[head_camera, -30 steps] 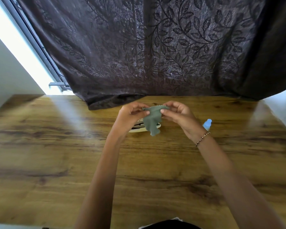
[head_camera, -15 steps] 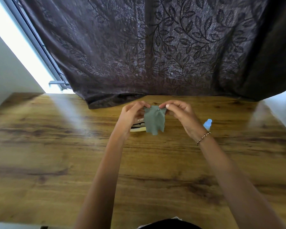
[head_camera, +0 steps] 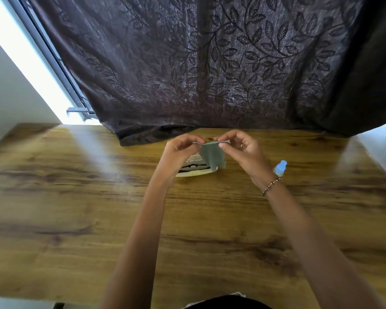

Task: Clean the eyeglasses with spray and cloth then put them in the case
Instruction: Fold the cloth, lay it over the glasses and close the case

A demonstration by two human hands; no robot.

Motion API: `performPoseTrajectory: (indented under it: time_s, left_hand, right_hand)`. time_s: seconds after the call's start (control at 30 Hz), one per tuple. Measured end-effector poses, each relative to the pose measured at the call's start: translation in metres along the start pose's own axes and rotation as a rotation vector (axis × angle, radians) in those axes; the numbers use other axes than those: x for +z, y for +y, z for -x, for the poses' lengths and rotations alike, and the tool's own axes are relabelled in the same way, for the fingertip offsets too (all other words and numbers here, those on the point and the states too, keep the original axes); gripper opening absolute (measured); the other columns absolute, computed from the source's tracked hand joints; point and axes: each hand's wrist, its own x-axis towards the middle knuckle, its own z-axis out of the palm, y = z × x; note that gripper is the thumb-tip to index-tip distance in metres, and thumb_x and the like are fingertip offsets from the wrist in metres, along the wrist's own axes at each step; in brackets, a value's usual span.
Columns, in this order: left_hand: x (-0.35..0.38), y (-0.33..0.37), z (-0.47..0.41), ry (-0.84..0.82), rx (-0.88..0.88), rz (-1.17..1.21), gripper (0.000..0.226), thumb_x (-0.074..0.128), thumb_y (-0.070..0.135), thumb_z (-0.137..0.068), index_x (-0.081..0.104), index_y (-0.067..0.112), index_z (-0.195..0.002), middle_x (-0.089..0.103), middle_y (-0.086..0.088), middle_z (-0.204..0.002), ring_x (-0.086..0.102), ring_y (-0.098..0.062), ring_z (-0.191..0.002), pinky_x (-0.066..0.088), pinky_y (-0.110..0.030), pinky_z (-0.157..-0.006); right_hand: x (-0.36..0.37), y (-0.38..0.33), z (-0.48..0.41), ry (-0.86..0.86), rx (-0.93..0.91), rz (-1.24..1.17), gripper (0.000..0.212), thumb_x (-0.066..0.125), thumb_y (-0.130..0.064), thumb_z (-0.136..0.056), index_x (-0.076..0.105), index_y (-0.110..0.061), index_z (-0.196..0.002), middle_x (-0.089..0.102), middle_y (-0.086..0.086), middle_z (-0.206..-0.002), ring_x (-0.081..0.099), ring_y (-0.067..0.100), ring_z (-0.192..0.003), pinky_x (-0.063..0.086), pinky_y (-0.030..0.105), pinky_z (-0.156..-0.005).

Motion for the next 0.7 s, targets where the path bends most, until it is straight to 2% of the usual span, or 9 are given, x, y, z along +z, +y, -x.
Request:
performPoseTrajectory:
  time_s: [0.07, 0.13, 0.17, 0.3, 0.4, 0.5, 0.57, 0.63, 0.7]
  left_hand:
    - [0.0024, 0.0002, 0.0002, -0.008, 0.020, 0.024, 0.020, 0.056, 0.000, -0.091, 0.065, 0.017, -0.088, 0.068, 0.010, -0.083, 0.062, 0.001, -0.077, 0.047, -0.013, -0.072]
    - [0.0037, 0.0010, 0.0002, -0.002, 0.019, 0.059, 0.017, 0.054, 0.002, -0.093, 0.064, 0.015, -0.090, 0.067, 0.009, -0.083, 0.061, -0.001, -0.075, 0.047, -0.016, -0.068]
    - [0.0042, 0.0012, 0.0000, 0.002, 0.012, 0.074, 0.017, 0.053, 0.003, -0.094, 0.065, 0.015, -0.090, 0.066, 0.010, -0.082, 0.060, -0.004, -0.075, 0.048, -0.019, -0.068]
    - [0.0035, 0.0017, -0.0004, 0.005, -0.037, 0.172, 0.020, 0.051, 0.007, -0.095, 0.068, 0.013, -0.088, 0.068, 0.007, -0.085, 0.059, -0.010, -0.076, 0.048, -0.026, -0.073]
    - [0.0025, 0.0042, 0.0003, 0.013, -0.065, 0.202, 0.015, 0.059, 0.021, -0.093, 0.070, 0.013, -0.088, 0.070, 0.003, -0.088, 0.062, -0.014, -0.077, 0.049, -0.029, -0.079]
    - [0.0011, 0.0040, 0.0004, 0.017, -0.024, 0.109, 0.008, 0.066, 0.014, -0.089, 0.069, 0.011, -0.095, 0.070, 0.001, -0.086, 0.065, -0.009, -0.078, 0.052, -0.021, -0.076]
    - [-0.0006, 0.0038, 0.0004, 0.010, 0.002, 0.051, 0.018, 0.067, 0.008, -0.087, 0.068, 0.009, -0.105, 0.071, -0.003, -0.093, 0.066, -0.009, -0.084, 0.052, -0.018, -0.075]
    - [-0.0026, 0.0053, 0.0006, 0.005, 0.001, 0.002, 0.027, 0.068, 0.007, -0.086, 0.067, 0.009, -0.112, 0.071, -0.004, -0.098, 0.067, -0.008, -0.088, 0.051, -0.016, -0.077]
    - [-0.0031, 0.0074, 0.0009, 0.005, 0.003, -0.054, 0.025, 0.068, 0.006, -0.086, 0.068, 0.008, -0.110, 0.070, -0.001, -0.098, 0.065, -0.002, -0.086, 0.050, -0.014, -0.076]
  right_hand:
    - [0.0016, 0.0001, -0.0010, -0.012, -0.013, 0.019, 0.015, 0.064, -0.005, -0.088, 0.063, -0.020, -0.090, 0.069, -0.003, -0.088, 0.060, 0.010, -0.079, 0.048, 0.021, -0.068]
    - [0.0012, 0.0003, -0.0022, -0.004, -0.036, 0.020, 0.018, 0.063, -0.006, -0.089, 0.063, -0.024, -0.089, 0.069, 0.001, -0.089, 0.058, 0.015, -0.079, 0.048, 0.031, -0.067]
    - [0.0006, 0.0001, -0.0029, -0.002, -0.041, 0.008, 0.020, 0.062, -0.005, -0.089, 0.064, -0.025, -0.089, 0.070, 0.001, -0.091, 0.059, 0.016, -0.082, 0.049, 0.034, -0.068]
    - [-0.0013, 0.0007, -0.0029, 0.002, 0.009, -0.013, 0.026, 0.056, 0.003, -0.089, 0.070, -0.019, -0.086, 0.069, -0.009, -0.090, 0.062, 0.007, -0.088, 0.053, 0.032, -0.077]
    - [-0.0011, 0.0014, -0.0028, 0.012, 0.066, -0.043, 0.021, 0.058, -0.006, -0.090, 0.073, -0.019, -0.085, 0.072, -0.004, -0.092, 0.065, 0.012, -0.092, 0.055, 0.037, -0.082]
    - [-0.0010, 0.0001, -0.0025, 0.005, 0.041, -0.039, 0.008, 0.069, -0.009, -0.085, 0.071, -0.017, -0.088, 0.072, -0.004, -0.090, 0.065, 0.007, -0.085, 0.055, 0.027, -0.073]
    - [-0.0011, 0.0010, -0.0032, 0.010, 0.034, -0.039, 0.018, 0.071, -0.005, -0.082, 0.069, -0.020, -0.091, 0.070, -0.003, -0.092, 0.064, 0.004, -0.083, 0.053, 0.021, -0.069]
    - [-0.0017, 0.0030, -0.0048, 0.011, 0.051, -0.034, 0.022, 0.071, -0.004, -0.082, 0.069, -0.023, -0.093, 0.070, 0.000, -0.096, 0.063, 0.006, -0.086, 0.053, 0.023, -0.072]
    - [-0.0015, 0.0066, -0.0059, 0.016, 0.056, -0.005, 0.020, 0.069, -0.004, -0.083, 0.070, -0.022, -0.090, 0.070, -0.003, -0.095, 0.060, 0.008, -0.086, 0.051, 0.025, -0.075]
